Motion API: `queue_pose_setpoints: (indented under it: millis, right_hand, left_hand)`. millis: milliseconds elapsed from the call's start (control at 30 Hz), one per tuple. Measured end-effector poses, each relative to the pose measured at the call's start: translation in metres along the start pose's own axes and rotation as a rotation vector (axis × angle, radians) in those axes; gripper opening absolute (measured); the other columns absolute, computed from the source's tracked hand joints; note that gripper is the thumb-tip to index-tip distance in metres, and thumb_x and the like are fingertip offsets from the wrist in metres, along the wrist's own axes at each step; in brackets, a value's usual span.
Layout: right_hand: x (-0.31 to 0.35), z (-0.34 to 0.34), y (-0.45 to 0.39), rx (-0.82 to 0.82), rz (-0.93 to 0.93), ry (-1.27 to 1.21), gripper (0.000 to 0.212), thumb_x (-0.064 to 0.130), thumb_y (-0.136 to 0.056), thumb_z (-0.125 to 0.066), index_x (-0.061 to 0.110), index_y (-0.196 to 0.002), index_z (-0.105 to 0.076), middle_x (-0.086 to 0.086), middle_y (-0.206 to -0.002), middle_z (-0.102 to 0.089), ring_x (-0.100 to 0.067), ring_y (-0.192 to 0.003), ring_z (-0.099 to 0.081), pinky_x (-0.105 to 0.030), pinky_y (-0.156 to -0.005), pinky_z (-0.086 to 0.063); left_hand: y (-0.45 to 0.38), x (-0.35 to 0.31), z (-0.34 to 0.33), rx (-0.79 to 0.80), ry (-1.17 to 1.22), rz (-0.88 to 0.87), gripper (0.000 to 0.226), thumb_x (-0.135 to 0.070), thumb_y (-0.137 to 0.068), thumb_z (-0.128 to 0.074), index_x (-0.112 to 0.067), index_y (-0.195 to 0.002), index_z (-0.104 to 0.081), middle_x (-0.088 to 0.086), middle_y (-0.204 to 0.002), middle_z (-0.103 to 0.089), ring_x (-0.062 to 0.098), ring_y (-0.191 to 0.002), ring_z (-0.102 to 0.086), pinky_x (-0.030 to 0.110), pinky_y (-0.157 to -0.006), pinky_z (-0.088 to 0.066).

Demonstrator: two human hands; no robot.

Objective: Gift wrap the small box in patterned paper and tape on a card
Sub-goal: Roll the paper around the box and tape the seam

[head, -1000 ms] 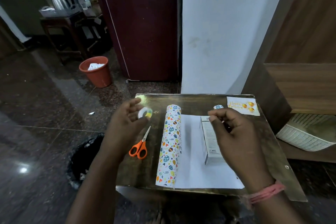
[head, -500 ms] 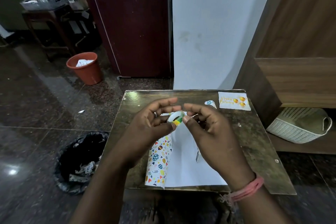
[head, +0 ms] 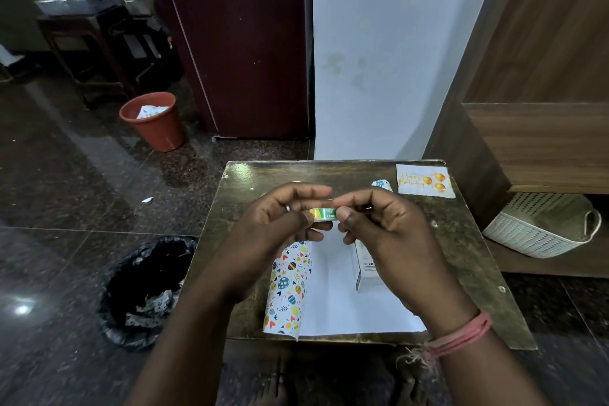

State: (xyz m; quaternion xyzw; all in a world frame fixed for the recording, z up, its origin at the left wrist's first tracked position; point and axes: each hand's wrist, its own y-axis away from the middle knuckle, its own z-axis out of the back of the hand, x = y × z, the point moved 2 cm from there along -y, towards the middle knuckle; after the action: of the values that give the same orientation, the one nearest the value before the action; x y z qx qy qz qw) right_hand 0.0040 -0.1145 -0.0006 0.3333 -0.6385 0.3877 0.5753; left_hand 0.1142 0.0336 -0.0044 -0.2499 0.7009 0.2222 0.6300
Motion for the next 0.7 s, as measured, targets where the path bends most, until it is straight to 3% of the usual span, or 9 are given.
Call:
queue_pose_setpoints:
  millis: [200, 267, 333, 433, 533, 700]
  right_hand:
    - [-0.007, 0.002, -0.001, 0.016, -0.139, -0.194, 0.006, 0.003, -0.093, -0.066, 0.004, -0.094, -0.072, -0.011, -0.076, -0.064, -0.02, -0.071, -0.059, -0.032, -0.063, -0.049]
    - [-0.005, 0.002, -0.001, 0.014, -0.165, -0.26, 0.004, 0.004, -0.093, -0.066, 0.004, -0.094, -0.07, -0.011, -0.076, -0.061, -0.021, -0.068, -0.056, -0.032, -0.06, -0.046]
    - [-0.003, 0.0, 0.0, 0.007, -0.186, -0.323, 0.004, 0.004, -0.093, -0.064, 0.005, -0.093, -0.068, -0.01, -0.076, -0.058, -0.019, -0.064, -0.052, -0.03, -0.057, -0.042]
    - [-0.001, -0.004, 0.002, -0.025, -0.209, -0.441, 0.008, 0.005, -0.093, -0.061, 0.01, -0.089, -0.066, -0.006, -0.076, -0.054, -0.016, -0.06, -0.045, -0.027, -0.056, -0.038]
    - [0.001, -0.009, 0.002, -0.043, -0.229, -0.543, 0.006, 0.008, -0.089, -0.063, 0.013, -0.086, -0.066, -0.002, -0.078, -0.052, -0.014, -0.06, -0.042, -0.025, -0.054, -0.036]
    - [0.0, -0.021, 0.005, -0.097, -0.238, -0.578, 0.006, 0.004, -0.095, -0.058, 0.008, -0.092, -0.062, 0.001, -0.071, -0.055, -0.013, -0.057, -0.036, -0.024, -0.05, -0.03]
  left_hand:
    - [0.001, -0.001, -0.003, 0.024, 0.007, 0.027, 0.015, -0.022, -0.094, -0.062, -0.02, -0.103, -0.074, 0.013, -0.108, -0.073, 0.035, -0.106, -0.071, 0.041, -0.089, -0.056]
    - [0.001, -0.003, -0.006, 0.024, -0.008, 0.014, 0.005, -0.024, -0.093, -0.073, -0.026, -0.097, -0.075, 0.009, -0.101, -0.074, 0.036, -0.103, -0.073, 0.038, -0.086, -0.058]
    - [0.001, -0.003, -0.009, 0.003, -0.029, 0.001, 0.006, -0.023, -0.093, -0.071, -0.027, -0.092, -0.074, 0.01, -0.098, -0.076, 0.035, -0.098, -0.074, 0.038, -0.083, -0.059]
    - [-0.001, 0.0, -0.01, 0.012, -0.016, 0.019, 0.013, -0.014, -0.1, -0.06, -0.01, -0.112, -0.065, 0.021, -0.1, -0.076, 0.033, -0.089, -0.072, 0.039, -0.08, -0.058]
    - [-0.002, 0.0, -0.012, -0.018, 0.069, 0.039, 0.038, 0.001, -0.097, -0.061, -0.018, -0.13, -0.063, 0.018, -0.1, -0.071, 0.026, -0.085, -0.07, 0.036, -0.073, -0.058]
    - [-0.003, -0.001, -0.015, -0.003, 0.141, 0.035, 0.052, 0.001, -0.079, -0.052, -0.017, -0.124, -0.07, 0.011, -0.109, -0.068, 0.023, -0.08, -0.066, 0.033, -0.068, -0.056]
